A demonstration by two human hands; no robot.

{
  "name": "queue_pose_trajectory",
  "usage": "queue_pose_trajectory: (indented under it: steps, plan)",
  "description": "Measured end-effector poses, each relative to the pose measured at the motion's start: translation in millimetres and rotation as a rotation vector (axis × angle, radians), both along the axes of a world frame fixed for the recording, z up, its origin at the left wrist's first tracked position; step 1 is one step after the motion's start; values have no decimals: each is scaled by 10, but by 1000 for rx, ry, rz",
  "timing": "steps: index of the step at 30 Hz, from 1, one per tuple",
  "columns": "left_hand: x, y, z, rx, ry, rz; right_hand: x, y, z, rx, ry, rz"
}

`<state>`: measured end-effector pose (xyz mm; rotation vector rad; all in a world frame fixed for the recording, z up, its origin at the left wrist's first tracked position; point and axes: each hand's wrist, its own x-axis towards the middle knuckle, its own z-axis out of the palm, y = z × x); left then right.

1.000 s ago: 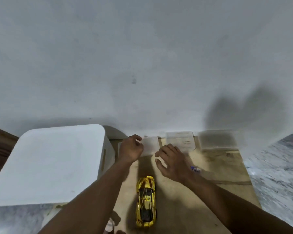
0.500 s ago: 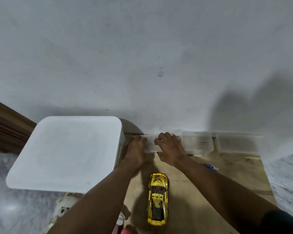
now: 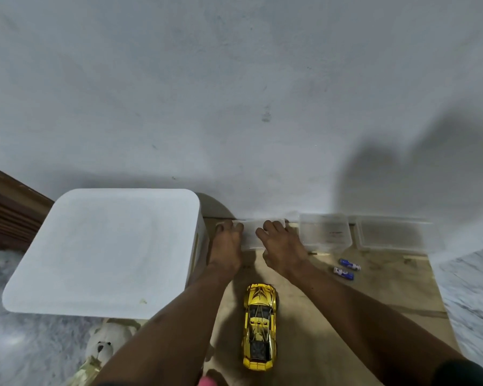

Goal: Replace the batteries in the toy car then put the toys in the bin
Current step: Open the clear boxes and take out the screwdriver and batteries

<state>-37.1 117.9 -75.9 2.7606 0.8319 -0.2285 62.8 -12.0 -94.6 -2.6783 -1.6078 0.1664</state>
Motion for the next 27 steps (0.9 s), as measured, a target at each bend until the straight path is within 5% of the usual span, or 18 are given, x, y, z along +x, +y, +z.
queue_pose_trajectory:
  steps: [17, 27]
  plan:
    - [133, 130, 468, -38, 42, -17, 36, -25, 176, -12, -11, -57]
    - [320, 329, 786, -204, 28, 65, 71, -398, 161, 583, 129, -131]
